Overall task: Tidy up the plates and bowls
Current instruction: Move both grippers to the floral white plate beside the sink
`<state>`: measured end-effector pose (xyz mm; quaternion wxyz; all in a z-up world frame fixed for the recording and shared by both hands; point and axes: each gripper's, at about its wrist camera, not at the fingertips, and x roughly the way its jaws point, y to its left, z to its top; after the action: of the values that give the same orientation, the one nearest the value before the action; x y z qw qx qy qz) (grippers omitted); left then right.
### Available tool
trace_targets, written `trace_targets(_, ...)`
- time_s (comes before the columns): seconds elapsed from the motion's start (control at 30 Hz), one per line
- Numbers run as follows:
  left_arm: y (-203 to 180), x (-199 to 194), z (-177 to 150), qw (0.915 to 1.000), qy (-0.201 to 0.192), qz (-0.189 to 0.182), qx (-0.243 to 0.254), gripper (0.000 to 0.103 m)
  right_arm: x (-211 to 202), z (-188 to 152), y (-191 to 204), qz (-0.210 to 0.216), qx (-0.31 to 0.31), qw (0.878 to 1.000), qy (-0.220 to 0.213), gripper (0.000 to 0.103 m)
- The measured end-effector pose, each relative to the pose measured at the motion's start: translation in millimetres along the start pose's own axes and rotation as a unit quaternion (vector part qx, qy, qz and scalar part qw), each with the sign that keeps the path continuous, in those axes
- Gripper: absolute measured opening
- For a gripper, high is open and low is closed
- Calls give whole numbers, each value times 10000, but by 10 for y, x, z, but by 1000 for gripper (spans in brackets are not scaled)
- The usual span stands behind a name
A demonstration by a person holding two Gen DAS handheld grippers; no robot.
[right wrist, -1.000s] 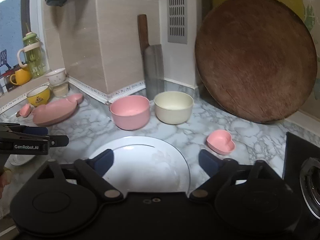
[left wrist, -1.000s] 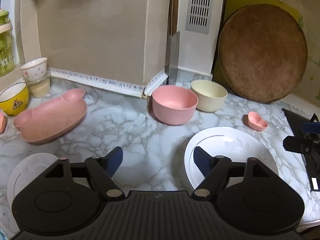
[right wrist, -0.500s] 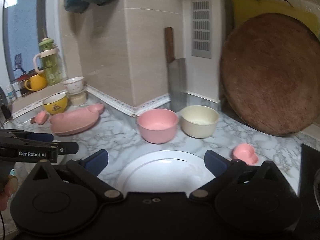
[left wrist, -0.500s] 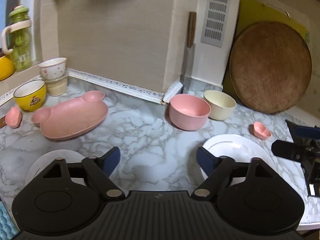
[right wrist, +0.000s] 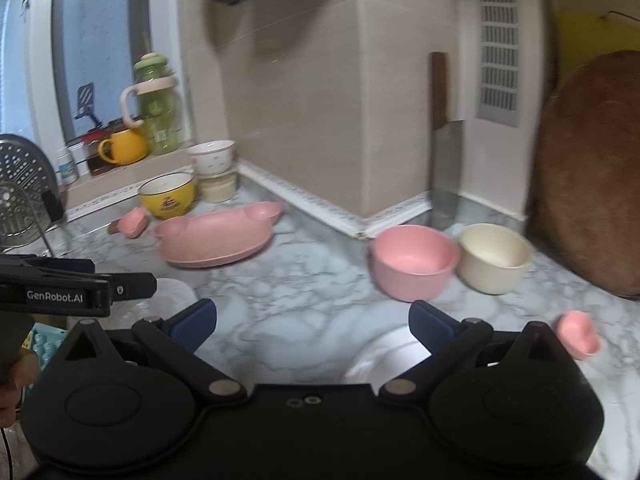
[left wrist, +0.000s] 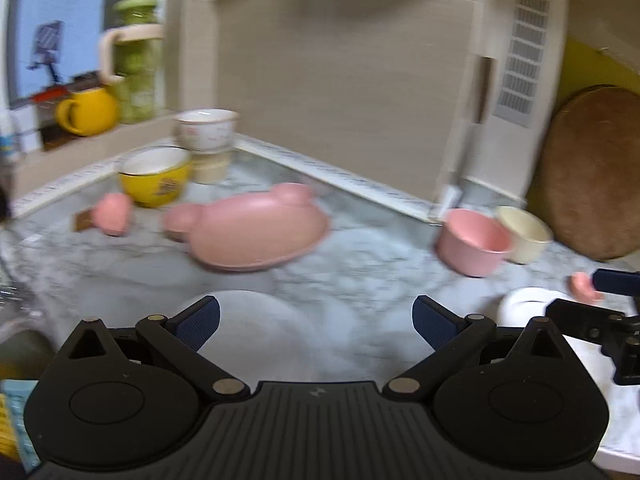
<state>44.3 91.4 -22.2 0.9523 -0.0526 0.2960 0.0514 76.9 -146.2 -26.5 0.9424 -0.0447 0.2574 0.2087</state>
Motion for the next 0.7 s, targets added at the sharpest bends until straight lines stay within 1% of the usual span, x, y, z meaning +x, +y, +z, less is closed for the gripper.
trace_targets(0.2,389,62,-52,9987,34,509,-16,103,294,3,332,230,-210,9994,169,102)
trace_targets(0.3,548,113,-63,9987,88,496,-118,103,450,5,473,284,-270,9989,255,102)
trace_targets(0.37,646,177,-72,9980,169,584,-178,103,570,3,555,344,-299,9984,338,102)
trace_targets(0.4,699,213,-80,9975,215,641,-221,103,637,1,597,302,-286,9983,409,101)
trace_targets(0.47,802,282,-97,9967,292,690,-319,103,760,-7,648,410,-265,9975,508,100)
trace_targets(0.6,980,431,-144,9946,462,772,-518,103,997,-6,744,571,-208,9955,730,92)
trace_targets(0.67,1043,494,-172,9935,534,812,-589,103,1093,-2,793,664,-207,9944,802,85)
trace_targets(0.7,1064,517,-185,9934,554,810,-602,103,1142,-1,819,707,-204,9936,857,83)
